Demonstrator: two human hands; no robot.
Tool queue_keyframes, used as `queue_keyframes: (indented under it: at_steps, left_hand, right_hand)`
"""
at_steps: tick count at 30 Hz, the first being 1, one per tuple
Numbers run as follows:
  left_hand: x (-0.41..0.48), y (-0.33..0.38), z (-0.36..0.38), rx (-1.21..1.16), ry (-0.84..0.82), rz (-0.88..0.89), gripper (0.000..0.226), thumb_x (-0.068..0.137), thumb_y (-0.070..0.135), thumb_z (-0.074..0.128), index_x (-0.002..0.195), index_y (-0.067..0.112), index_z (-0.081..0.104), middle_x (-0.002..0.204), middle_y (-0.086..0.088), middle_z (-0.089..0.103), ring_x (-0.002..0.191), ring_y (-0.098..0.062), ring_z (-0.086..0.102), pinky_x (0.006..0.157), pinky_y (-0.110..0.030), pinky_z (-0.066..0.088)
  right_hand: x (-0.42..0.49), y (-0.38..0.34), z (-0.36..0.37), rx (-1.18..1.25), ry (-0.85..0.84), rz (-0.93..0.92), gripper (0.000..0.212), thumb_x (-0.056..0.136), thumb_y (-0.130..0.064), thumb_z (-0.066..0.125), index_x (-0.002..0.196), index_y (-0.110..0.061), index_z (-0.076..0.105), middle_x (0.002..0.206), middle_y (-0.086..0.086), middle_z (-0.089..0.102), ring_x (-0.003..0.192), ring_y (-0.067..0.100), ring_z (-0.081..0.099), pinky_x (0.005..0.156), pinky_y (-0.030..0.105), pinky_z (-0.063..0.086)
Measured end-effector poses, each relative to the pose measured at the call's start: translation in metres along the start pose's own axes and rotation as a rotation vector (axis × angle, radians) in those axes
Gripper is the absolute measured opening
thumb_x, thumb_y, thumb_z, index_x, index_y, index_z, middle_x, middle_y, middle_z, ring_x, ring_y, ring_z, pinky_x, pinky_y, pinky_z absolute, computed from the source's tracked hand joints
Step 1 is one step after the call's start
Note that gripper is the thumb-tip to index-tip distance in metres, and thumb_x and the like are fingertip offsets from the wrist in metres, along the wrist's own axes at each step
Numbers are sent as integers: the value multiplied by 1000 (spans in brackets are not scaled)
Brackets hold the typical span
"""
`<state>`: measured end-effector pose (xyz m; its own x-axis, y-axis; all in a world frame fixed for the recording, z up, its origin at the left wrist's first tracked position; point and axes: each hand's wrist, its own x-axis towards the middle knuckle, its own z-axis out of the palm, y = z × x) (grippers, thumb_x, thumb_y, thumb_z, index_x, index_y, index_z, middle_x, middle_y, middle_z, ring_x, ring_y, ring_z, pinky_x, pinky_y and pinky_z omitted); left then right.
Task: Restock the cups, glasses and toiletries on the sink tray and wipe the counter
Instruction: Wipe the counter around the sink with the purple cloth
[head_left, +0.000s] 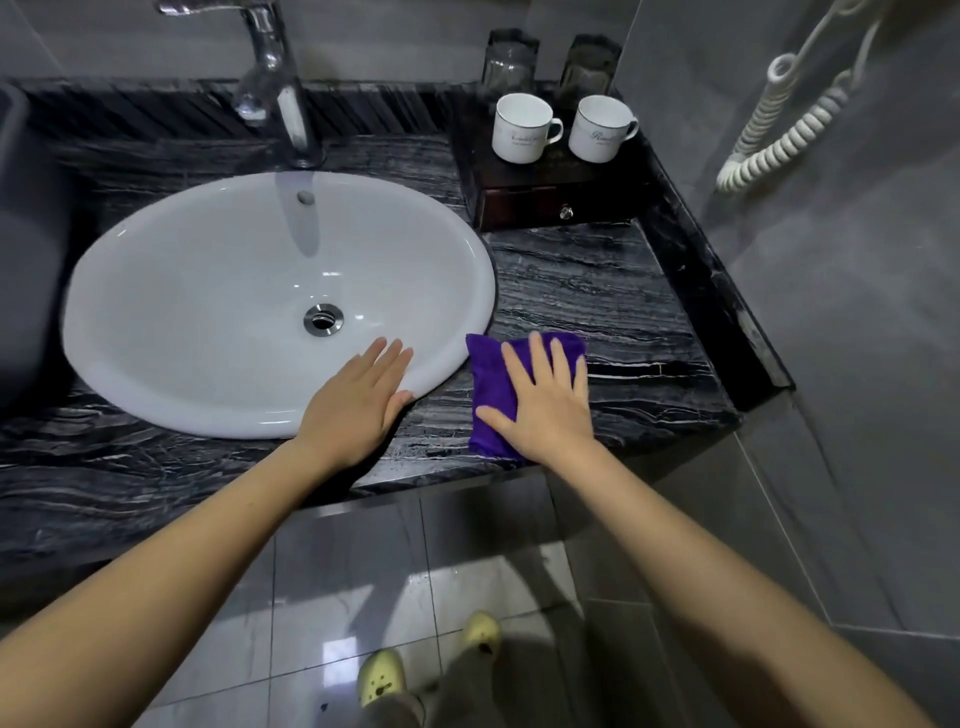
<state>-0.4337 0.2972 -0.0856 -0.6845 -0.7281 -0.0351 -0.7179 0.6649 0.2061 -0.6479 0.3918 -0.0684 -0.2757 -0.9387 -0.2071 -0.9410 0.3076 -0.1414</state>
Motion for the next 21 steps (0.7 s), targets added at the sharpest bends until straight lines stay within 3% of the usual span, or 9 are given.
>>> queue_keyframes:
  at_steps: [4, 9, 15, 21]
  left_hand:
    - [-1, 1, -1, 26, -1, -2, 57, 97, 42, 23, 145, 11, 23, 155, -8, 24, 145, -24, 15, 117, -37, 16]
    - [-2, 2, 0, 40, 23, 1, 66, 92, 47, 11, 144, 10, 25, 153, -8, 27, 144, -25, 18, 117, -39, 18]
    - [-1, 1, 3, 45, 26, -8, 65, 92, 46, 9, 145, 12, 23, 155, -6, 25, 145, -23, 15, 118, -38, 17]
    - [-1, 2, 2, 49, 19, 0, 68, 90, 48, 6, 145, 12, 22, 155, -7, 24, 145, -24, 15, 118, -38, 16]
  right_hand:
    - [5, 10, 12, -15, 42, -170, 77, 90, -65, 30, 152, -27, 5, 162, 2, -2, 149, 26, -9, 119, 49, -5]
    - [33, 6, 19, 30, 157, -84, 70, 90, -59, 32, 151, -25, 19, 161, 4, 11, 149, 27, 0, 119, 48, -1]
    - [77, 12, 9, 46, 157, -45, 70, 92, -56, 33, 151, -22, 18, 161, 2, 12, 149, 25, 1, 120, 48, 1]
    - [32, -4, 22, 57, 185, -29, 68, 91, -53, 31, 150, -23, 21, 161, 2, 14, 149, 26, 3, 120, 48, 1]
